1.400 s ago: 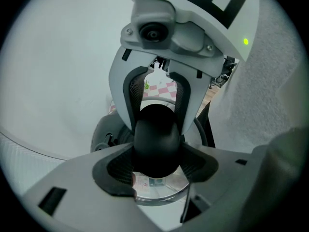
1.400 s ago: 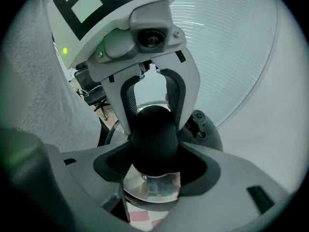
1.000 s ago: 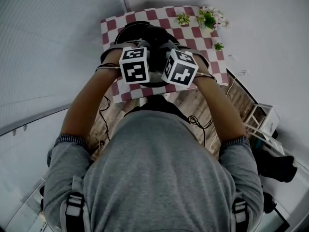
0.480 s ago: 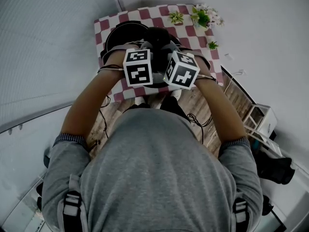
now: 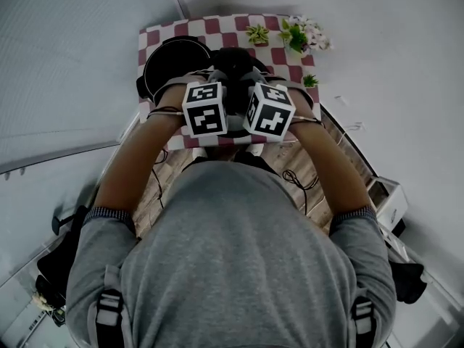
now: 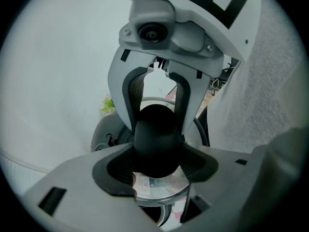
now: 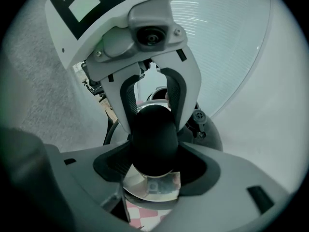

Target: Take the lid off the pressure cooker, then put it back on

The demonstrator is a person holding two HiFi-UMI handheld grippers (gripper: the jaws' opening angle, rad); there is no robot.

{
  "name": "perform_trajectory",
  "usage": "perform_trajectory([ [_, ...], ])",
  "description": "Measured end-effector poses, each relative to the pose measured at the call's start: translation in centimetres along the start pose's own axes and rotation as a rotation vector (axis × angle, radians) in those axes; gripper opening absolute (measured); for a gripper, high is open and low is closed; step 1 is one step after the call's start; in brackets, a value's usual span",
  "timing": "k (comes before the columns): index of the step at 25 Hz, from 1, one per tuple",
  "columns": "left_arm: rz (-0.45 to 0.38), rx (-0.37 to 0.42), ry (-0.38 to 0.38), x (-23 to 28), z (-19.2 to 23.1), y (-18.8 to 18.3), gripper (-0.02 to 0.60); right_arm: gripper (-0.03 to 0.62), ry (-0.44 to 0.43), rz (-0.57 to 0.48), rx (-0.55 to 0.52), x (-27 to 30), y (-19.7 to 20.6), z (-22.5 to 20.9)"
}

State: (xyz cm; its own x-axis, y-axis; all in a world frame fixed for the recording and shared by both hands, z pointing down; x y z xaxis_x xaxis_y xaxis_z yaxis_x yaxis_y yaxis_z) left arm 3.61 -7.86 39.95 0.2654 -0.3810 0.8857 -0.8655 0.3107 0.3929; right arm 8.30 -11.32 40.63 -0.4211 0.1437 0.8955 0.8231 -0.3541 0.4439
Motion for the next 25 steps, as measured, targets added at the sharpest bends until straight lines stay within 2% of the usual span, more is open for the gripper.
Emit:
perform_trajectory([
  [12,-0.003,-0.081,-0.004,5.8,1.4,-5.0,0.301,0.293,-0.053,0.037,-0.040,-0.5,7.2,-2.8],
  [19,-0.013,-0.133,0.019,9.5,1.0,-6.1,0.301,0.293,-0.103,0.059,-0.048,1.0,10.7,-3.4],
  [25,-0.017,-0.169,0.032,12.5,0.5,-5.4,0.301,0.293,-0.131,0.078,-0.058,3.6,12.4,-3.8],
])
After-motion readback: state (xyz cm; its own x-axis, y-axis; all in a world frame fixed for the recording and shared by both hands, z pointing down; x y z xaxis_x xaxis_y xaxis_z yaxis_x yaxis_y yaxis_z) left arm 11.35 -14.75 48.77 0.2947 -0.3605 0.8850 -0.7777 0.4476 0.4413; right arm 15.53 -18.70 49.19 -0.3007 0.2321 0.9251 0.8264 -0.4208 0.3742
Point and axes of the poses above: the fingertips, and each gripper's own axes: x forward along the fingers, z to its left, y out of its underside, the point moved 8 cm from there along -x, backward along the fingers, and after that the axes turned 14 degrees about x, right-handed, at the moved point
